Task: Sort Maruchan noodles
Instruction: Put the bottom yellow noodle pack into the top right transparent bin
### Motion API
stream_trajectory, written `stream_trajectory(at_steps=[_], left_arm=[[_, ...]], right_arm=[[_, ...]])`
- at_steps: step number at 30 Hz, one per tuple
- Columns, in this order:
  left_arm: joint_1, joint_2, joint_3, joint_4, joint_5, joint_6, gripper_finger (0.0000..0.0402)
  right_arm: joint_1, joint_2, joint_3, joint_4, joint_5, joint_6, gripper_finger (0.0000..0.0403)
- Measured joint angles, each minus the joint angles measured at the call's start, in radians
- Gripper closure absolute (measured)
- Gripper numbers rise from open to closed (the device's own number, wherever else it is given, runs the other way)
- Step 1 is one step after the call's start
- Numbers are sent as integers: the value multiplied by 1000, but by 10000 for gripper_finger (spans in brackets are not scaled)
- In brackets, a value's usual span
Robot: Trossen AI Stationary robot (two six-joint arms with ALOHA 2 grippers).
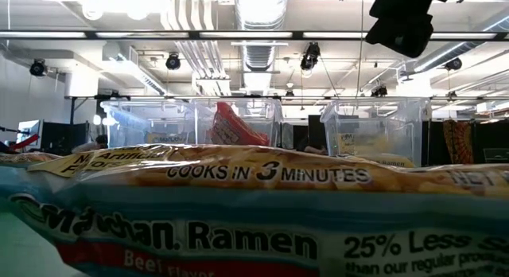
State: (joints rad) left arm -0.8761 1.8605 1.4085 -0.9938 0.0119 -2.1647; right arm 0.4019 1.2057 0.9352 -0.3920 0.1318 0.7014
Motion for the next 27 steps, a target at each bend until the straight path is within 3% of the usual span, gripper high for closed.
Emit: stream_trajectory(at_steps=[19,27], left_arm=[[42,71,-29,-10,17,-51,232],[93,76,-27,24,-56,-33,232]], right_arm=[[0,0,0,-32,-1,-5,264],[0,0,0,-41,0,-6,264]])
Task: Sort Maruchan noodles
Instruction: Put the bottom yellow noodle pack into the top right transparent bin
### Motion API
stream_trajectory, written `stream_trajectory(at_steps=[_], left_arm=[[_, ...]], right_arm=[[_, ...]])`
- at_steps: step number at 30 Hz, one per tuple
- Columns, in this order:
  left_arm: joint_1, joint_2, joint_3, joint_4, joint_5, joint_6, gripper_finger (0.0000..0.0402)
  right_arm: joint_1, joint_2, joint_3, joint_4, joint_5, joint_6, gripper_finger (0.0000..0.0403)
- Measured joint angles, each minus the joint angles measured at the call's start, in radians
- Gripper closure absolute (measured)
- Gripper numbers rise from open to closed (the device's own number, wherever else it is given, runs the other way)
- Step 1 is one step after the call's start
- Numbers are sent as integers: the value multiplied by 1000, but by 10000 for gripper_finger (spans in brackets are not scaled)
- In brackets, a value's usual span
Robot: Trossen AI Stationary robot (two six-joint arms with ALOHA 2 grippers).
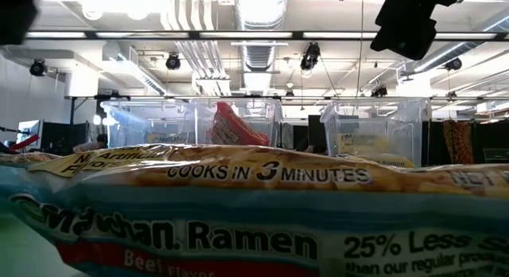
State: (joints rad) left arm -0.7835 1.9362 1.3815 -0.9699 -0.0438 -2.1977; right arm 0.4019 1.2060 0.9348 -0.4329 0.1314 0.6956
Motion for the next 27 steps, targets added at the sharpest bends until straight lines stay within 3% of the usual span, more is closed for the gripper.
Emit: stream_trajectory(at_steps=[17,23,27], left_arm=[[203,7,-4,35,-294,136,232],[208,-35,24,42,-335,219,232],[193,-43,63,12,-279,341,232]], right_arm=[[0,0,0,-9,0,0,264],[0,0,0,-8,0,2,264],[0,0,0,-10,0,1,264]])
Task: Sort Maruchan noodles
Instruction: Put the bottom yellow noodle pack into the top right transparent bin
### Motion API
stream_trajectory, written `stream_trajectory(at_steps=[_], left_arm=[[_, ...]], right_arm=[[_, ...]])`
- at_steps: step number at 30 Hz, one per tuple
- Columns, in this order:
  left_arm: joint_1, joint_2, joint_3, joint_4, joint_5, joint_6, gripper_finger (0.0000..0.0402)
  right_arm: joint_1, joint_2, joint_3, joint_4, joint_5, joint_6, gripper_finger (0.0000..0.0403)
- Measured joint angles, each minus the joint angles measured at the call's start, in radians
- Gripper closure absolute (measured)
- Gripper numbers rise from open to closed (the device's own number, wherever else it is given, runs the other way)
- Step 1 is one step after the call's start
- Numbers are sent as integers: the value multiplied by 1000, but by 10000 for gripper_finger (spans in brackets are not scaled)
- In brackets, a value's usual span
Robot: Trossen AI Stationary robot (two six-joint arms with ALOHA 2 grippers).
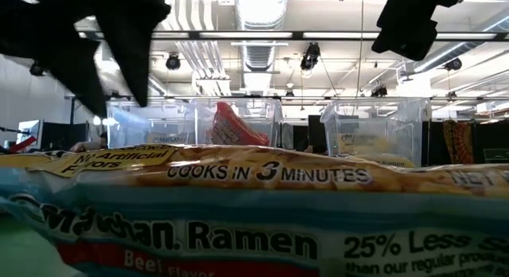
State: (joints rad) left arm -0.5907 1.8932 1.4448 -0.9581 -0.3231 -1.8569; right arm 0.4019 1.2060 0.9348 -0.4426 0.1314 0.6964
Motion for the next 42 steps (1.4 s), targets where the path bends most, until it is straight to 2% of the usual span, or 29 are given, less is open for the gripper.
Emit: stream_trajectory(at_steps=[4,12,26,30,36,42], left_arm=[[1,12,-1,-24,84,46,232],[1,17,-3,-117,114,98,232],[22,78,-38,40,118,64,232],[39,124,3,67,77,0,232],[88,185,89,79,-83,-120,232],[156,252,218,104,-172,-52,232]], right_arm=[[0,0,0,-4,0,-1,264],[0,0,0,-54,0,-16,264],[0,0,0,-77,0,-17,264],[0,0,0,-77,0,-16,264],[0,0,0,-76,1,0,264],[0,0,0,-75,1,22,264]])
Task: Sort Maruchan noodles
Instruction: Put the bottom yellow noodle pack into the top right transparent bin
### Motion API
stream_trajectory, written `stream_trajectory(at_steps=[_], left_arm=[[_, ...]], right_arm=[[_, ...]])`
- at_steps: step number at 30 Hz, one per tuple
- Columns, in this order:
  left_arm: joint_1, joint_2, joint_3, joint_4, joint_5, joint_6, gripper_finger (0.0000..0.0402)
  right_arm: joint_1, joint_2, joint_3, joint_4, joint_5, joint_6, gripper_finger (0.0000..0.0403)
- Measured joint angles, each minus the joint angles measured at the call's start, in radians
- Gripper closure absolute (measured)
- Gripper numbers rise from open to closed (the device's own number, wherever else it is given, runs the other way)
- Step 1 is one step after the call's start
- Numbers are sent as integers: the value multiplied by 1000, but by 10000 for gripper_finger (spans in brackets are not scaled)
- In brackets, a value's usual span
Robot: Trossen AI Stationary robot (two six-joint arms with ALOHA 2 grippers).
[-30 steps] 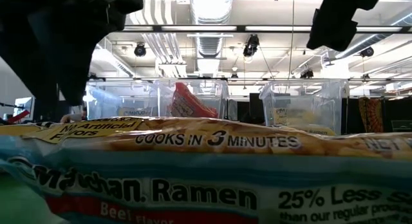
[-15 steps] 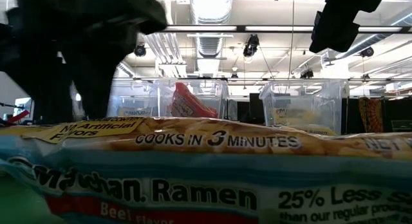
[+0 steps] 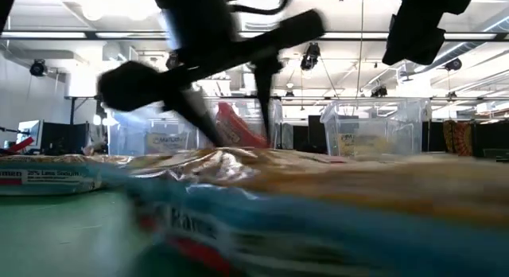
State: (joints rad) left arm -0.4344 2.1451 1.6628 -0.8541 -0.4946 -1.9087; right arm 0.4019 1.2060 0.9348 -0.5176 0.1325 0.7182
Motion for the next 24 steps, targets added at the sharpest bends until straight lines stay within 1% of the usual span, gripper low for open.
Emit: stream_trajectory(at_steps=[2,5,7,9,12,14,16,18,21,24], left_arm=[[17,6,56,2,-7,75,232],[29,7,150,-12,-15,239,232],[27,7,205,-93,-15,320,232],[20,5,241,-233,-5,327,232],[4,5,253,-425,62,277,232],[-11,4,235,-465,115,254,232],[-27,3,207,-465,171,248,232],[-39,3,175,-439,207,238,232],[-42,1,126,-358,220,218,232],[-35,-2,71,-233,220,221,232]], right_arm=[[0,0,0,-2,0,22,264],[0,0,0,-4,0,43,264],[0,0,0,-5,0,54,264],[0,0,-2,-5,0,79,264],[1,0,-11,-4,1,121,264],[2,9,-16,2,3,153,264],[4,24,-24,4,8,174,264],[4,49,-26,4,9,180,264],[4,88,-28,6,2,182,264],[4,126,-29,-2,-10,203,264]])
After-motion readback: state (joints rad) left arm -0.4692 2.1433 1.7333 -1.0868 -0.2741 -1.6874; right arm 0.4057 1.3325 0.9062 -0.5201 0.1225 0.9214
